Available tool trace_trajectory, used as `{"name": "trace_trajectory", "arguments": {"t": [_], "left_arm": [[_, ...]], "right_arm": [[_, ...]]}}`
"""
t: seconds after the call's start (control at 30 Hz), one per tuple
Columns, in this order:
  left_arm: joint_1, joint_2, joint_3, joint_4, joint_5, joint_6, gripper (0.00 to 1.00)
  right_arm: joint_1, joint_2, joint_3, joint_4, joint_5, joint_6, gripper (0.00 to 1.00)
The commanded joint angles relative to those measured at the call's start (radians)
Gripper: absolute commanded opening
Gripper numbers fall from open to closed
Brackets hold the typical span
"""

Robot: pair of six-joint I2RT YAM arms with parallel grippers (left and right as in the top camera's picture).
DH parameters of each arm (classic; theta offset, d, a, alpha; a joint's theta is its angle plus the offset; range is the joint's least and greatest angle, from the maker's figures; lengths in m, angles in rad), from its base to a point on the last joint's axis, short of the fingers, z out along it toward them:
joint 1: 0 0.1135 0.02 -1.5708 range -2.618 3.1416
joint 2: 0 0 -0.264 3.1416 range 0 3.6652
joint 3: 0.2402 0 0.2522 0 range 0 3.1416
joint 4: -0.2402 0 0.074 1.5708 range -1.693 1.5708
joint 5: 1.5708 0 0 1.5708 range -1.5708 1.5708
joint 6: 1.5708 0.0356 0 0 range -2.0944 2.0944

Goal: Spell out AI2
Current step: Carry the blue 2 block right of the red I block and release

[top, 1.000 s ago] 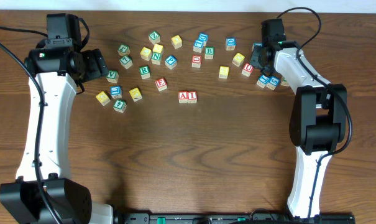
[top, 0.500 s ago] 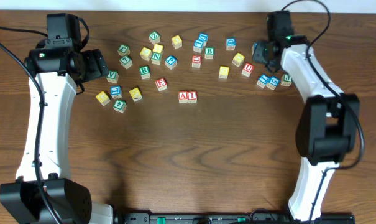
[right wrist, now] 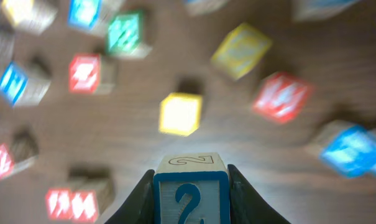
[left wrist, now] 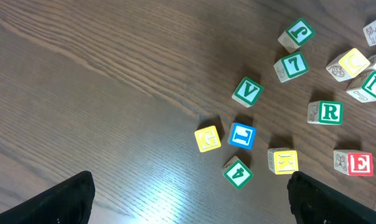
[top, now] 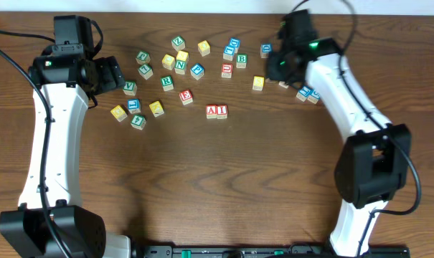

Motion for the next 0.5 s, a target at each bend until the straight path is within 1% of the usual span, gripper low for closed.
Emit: {"name": "trace_trajectory", "arguments": {"t": [0.0,0.07,0.2,0.47], "left_arm": [[0.003,-0.009,0.022,0.000,-0.009,0.010,0.98],[0.003,-0.009,0.022,0.000,-0.009,0.010,0.98],[0.003,-0.009,0.022,0.000,-0.009,0.010,0.98],[0.003,-0.009,0.022,0.000,-0.009,0.010,0.98]], "right_arm": [[0.069,0.020,-0.016,-0.019,-0.024,0.000,0.21],[0.121,0.022,-0.044,-0.021,-0.023,0.017,0.21],[0.174,0.022,-0.099,0.013,-0.012,0.050,0.22],[0.202,0.022,-0.196,0.120,-0.013,0.092,0.25]]}}
